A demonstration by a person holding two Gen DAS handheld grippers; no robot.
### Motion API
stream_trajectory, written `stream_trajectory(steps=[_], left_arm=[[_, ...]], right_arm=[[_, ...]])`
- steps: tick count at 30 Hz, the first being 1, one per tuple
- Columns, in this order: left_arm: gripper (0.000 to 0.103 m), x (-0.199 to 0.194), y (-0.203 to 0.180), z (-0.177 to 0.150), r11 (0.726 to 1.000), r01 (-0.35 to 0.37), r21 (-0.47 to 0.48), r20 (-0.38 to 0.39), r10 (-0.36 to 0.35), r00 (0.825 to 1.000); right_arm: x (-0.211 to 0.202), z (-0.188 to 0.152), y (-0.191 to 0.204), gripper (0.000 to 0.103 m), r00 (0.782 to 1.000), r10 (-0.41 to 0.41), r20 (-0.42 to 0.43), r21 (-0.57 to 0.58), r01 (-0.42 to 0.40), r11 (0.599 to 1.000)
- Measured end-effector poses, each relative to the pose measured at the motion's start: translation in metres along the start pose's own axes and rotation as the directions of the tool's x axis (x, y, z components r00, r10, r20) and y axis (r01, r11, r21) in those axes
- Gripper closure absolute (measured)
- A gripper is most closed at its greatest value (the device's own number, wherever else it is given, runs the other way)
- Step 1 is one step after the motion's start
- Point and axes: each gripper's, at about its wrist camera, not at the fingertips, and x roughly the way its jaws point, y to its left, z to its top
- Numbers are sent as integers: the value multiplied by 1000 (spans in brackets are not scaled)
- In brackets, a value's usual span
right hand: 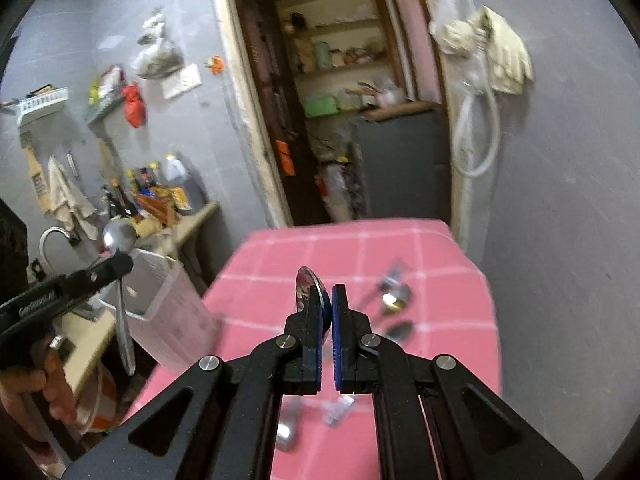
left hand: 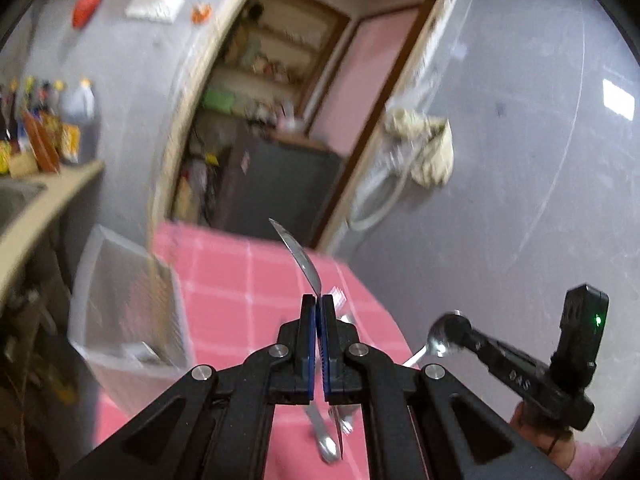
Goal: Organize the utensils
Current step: 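Lower the knife into the white holder with the left tool while the right tool drops its spoon there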
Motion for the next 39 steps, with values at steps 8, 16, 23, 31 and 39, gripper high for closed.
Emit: stream_trajectory(steps=[8, 16, 23, 31, 39], left_arm=[[100, -20, 54, 53, 997, -65, 45, 158, 57, 986], [100, 2, 101, 53, 996, -52, 79, 210, 35, 977], [100, 15, 103, 34, 980, -82, 179, 204, 44, 978], [100, 17, 109, 15, 973, -123, 196, 177, 88, 980], [100, 14, 112, 7, 972, -121, 202, 132, 96, 987]], right_arm=[[19, 51, 93, 99, 994, 49, 93, -182, -31, 983], [44, 67, 171, 99, 996, -7, 86, -417, 42, 908], [54, 56, 208, 99, 998, -41, 47, -533, 60, 844], [60, 41, 219, 99, 999, -28, 18, -542, 33, 839], [61, 39, 221, 99, 998, -33, 59, -554, 60, 830]])
